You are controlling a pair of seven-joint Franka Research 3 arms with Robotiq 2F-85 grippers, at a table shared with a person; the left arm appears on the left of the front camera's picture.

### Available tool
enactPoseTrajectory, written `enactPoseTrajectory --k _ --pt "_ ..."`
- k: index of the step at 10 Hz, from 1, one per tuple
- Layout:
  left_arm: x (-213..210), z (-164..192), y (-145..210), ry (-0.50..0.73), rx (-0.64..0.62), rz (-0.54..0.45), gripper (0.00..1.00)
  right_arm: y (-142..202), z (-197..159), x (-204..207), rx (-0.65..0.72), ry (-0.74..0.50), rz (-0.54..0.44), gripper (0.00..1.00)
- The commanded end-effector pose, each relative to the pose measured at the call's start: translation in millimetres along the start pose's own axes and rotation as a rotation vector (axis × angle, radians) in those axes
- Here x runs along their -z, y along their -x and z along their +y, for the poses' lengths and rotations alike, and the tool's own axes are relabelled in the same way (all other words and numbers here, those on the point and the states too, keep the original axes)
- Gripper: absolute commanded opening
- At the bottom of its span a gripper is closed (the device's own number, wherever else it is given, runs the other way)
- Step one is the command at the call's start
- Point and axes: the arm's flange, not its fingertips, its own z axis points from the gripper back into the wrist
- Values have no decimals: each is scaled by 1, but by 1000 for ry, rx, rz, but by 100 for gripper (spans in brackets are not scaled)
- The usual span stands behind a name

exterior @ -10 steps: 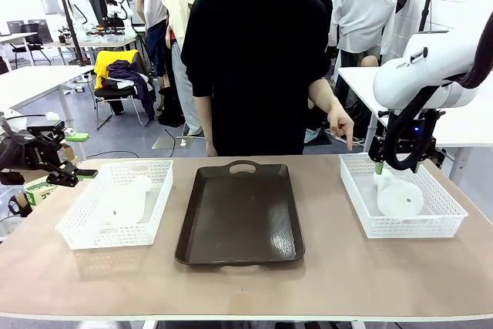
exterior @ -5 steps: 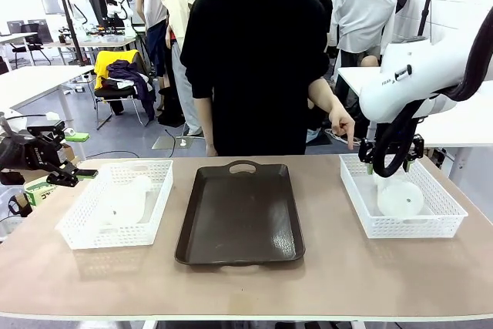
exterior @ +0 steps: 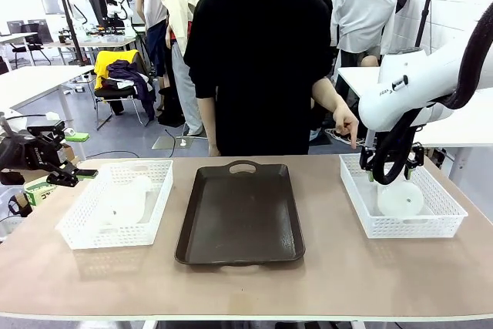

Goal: Prepare the laboratory tools.
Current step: Pick up the Big flask that the person points to.

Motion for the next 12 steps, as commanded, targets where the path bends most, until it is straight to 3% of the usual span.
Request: enactPoseTrajectory --k 1,6,7,12 --pt "-1 -1 0 3 2 -1 100 -14 -3 9 -16 -20 21 100" --pt "-1 -1 0 3 2 -1 100 -25 -9 20 -12 -48 27 100" --pt "-1 -1 0 3 2 -1 100 -24 -8 21 -15 -47 25 88" --pt "-1 -1 0 3 2 -1 100 -24 -11 18 6 -47 39 0"
